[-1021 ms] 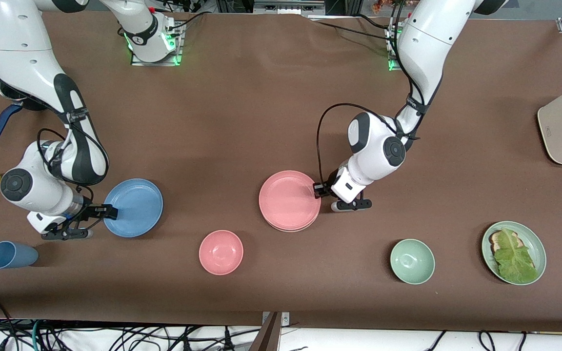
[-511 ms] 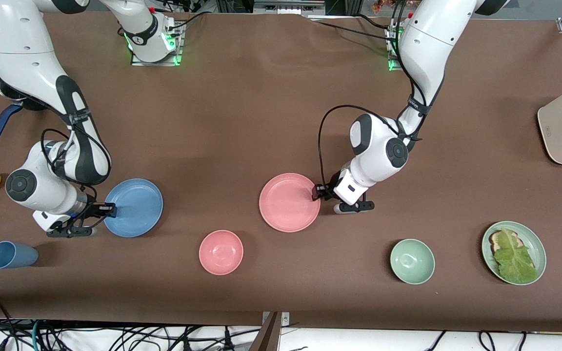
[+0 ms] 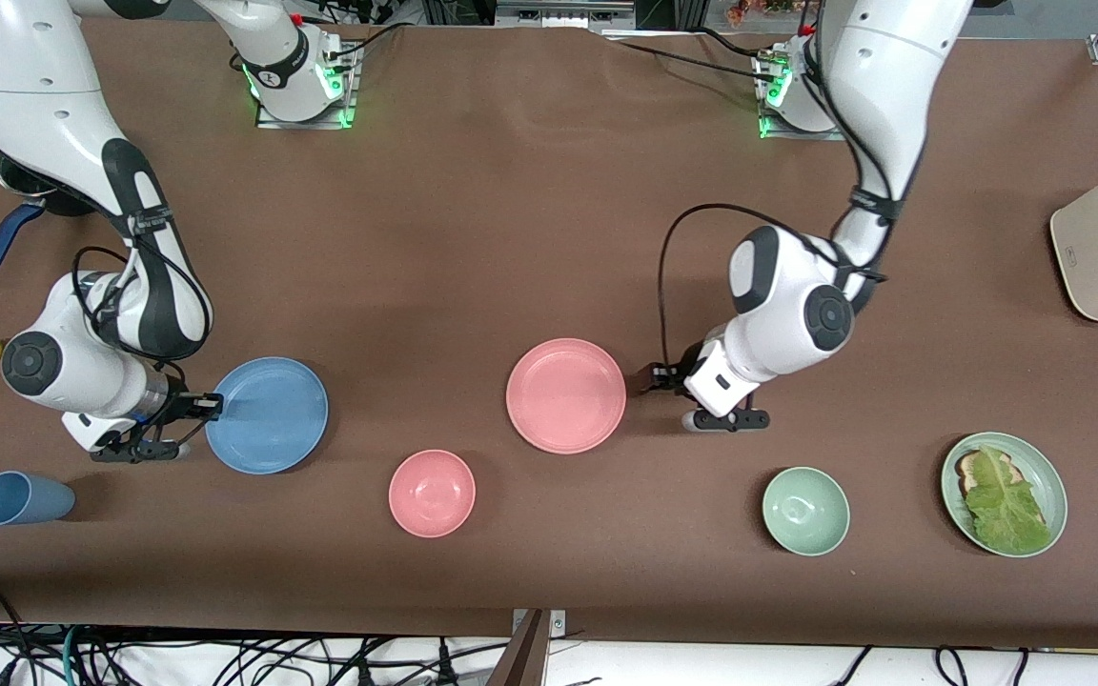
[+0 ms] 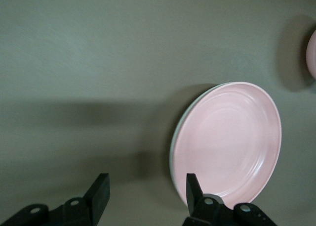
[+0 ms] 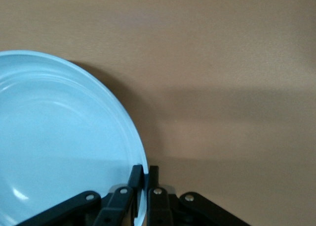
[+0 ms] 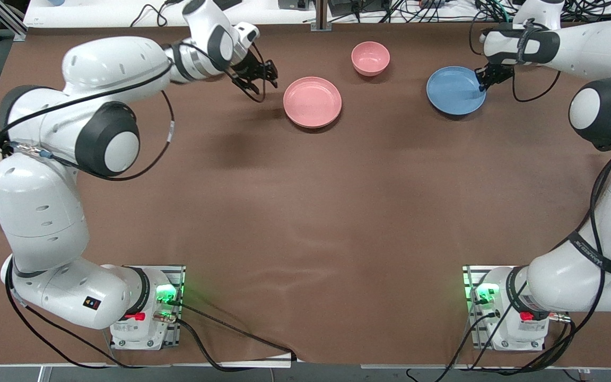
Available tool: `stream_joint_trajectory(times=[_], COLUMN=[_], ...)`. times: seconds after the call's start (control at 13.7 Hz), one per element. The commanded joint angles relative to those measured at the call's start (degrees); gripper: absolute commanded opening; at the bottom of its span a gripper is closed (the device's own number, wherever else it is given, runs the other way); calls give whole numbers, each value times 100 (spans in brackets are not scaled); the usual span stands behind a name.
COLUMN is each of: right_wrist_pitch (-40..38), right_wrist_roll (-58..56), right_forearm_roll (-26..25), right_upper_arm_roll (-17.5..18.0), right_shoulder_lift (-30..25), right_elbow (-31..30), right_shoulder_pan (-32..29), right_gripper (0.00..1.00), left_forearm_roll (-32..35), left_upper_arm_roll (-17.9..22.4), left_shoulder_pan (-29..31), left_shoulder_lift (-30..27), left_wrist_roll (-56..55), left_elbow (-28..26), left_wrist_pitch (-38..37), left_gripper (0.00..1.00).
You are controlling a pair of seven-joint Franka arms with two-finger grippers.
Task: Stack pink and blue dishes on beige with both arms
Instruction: 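Open the left gripper and raise it while the right gripper grasps the blue plate, then carry the blue plate onto the pink plate while the left gripper withdraws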
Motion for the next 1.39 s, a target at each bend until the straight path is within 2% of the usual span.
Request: stream_joint_trajectory(times=[0.0,0.15,0.22,0.29,0.44,0.66,0.88,1.09,1.31], right_wrist_pitch=[-963,-1729,-2089,-2397,-2707,-2551,-2103,-1602,-1031], right_wrist_roll=[-79,-53,-53,-18,104,1103,2185,3449,4681], right_forearm_roll=[199,462,612,752,938,860,754,386,236], right_upper_arm_roll=[269,375,410,454,586,990,991,982,973], right_shoulder_lift=[-474,-571,-598,-633,-712,-712,-686,-511,-230], right_elbow=[264,668,853,1020,1110,1110,1083,1066,1048], right_shoulder_pan=[-32,-15,-14,-14,20,221,924,1688,2383], right_gripper=[0,0,0,0,0,0,0,0,0], left_forearm_roll=[1053,1512,1661,1793,1996,2146,2199,2795,2736], left_upper_arm_roll=[-17,-26,-61,-79,-131,-149,-149,-272,-193], left_shoulder_pan=[377,588,763,913,1194,1476,1644,1653,1792], left_shoulder_lift=[-79,-97,-132,-184,-299,-623,-1027,-1256,-1774], left_wrist_roll=[16,16,25,60,392,693,676,684,693], left_elbow=[710,1185,1335,1424,1469,1478,1582,1846,1882], left_wrist_pitch=[-1270,-2115,-2432,-2653,-2918,-3357,-3875,-4158,-4315], left_gripper=[74,86,95,99,99,100,100,100,100])
